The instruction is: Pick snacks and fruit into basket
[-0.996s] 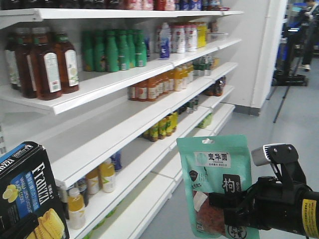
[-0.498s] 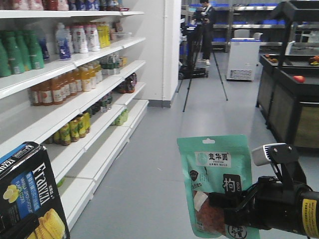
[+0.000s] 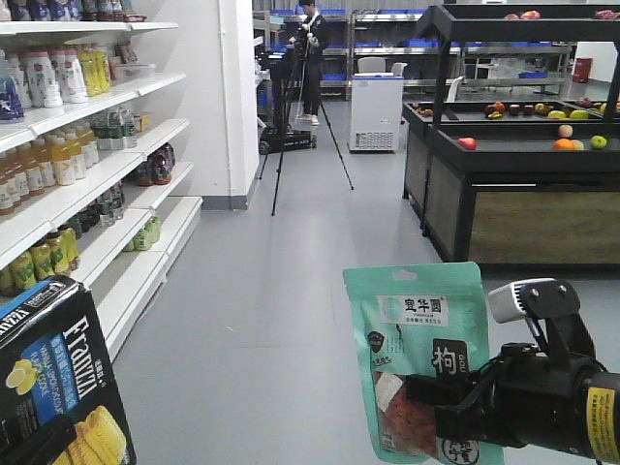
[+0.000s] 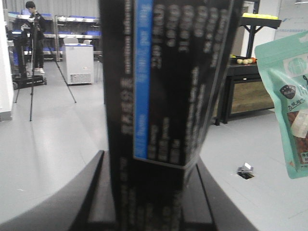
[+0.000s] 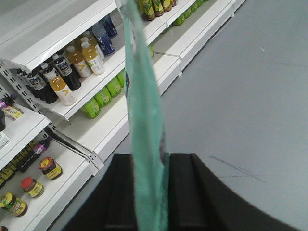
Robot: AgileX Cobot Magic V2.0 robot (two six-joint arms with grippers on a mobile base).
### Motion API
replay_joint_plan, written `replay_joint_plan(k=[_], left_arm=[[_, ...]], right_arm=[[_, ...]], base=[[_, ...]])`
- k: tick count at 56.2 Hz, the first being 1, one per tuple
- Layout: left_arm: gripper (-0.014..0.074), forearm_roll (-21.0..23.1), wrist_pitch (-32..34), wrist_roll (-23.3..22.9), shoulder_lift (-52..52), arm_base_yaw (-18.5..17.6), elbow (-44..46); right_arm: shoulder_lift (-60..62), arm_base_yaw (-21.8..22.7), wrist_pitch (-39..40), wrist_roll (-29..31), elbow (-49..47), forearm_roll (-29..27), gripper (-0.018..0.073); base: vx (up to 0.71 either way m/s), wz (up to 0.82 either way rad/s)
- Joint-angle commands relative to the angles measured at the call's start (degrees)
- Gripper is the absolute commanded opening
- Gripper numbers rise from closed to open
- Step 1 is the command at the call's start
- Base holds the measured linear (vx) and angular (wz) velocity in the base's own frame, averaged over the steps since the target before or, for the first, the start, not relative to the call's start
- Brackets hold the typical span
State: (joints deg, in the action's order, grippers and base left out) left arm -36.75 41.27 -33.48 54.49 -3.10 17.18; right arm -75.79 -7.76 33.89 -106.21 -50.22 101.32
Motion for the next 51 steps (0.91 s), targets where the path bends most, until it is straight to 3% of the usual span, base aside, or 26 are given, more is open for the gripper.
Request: replay_joint_plan(k=[1, 23, 51], left_arm=[[0.0003, 2.16, 4.97, -0.41, -0.71, 0.16, 1.65], [0.0003, 2.16, 4.97, -0.41, -0.71, 0.1, 1.65], [0.0003, 2.16, 4.97, -0.41, -0.71, 0.1, 1.65]], right_arm=[[1.87, 0.17, -0.02, 0.7, -1.64, -2.84, -0.001], [1.87, 0.17, -0.02, 0.7, -1.64, -2.84, -0.001], [1.87, 0.17, -0.02, 0.7, -1.64, -2.84, -0.001]], base=[[-0.01, -0.21], [0.06, -0.26], [0.19, -0.56]])
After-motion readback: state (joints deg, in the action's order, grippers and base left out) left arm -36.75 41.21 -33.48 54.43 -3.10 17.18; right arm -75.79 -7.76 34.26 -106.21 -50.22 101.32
